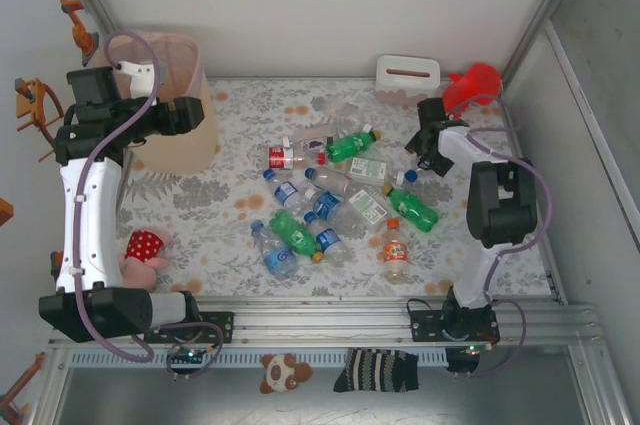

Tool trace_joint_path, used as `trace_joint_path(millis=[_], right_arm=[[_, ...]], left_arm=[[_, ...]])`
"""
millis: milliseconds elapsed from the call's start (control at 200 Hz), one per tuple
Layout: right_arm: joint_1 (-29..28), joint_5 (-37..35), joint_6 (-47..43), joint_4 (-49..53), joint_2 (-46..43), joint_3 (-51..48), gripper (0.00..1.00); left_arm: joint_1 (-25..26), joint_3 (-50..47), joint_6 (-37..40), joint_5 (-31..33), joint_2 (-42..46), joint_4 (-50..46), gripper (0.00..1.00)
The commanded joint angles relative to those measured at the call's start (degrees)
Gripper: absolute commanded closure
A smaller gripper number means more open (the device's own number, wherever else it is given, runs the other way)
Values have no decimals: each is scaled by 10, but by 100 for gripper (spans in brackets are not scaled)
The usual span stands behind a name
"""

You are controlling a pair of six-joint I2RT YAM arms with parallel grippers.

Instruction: Put the plastic bottles in the bin

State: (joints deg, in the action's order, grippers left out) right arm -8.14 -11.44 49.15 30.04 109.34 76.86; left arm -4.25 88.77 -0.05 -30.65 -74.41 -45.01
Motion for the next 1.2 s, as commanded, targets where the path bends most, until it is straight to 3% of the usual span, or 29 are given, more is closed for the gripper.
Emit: trace_joint_path(millis=[0,371,761,906,1192], right_arm=[[-5,-11,27,-3,21,25,21],[-6,-11,54,-11,56,24,28],[-6,-35,54,-12,18,3,36],[-6,-62,21,0,-21,5,36],[-6,-58,-145,-29,-133,-24,37]], left_arm=[[-1,-3,-8,-26,14,25,20],[-1,-10,-12,-29,10,23,20],[-1,-14,-29,-48,10,44,23],[0,-21,-42,-65,13,61,23],[4,-31,-66,-84,19,80,23]])
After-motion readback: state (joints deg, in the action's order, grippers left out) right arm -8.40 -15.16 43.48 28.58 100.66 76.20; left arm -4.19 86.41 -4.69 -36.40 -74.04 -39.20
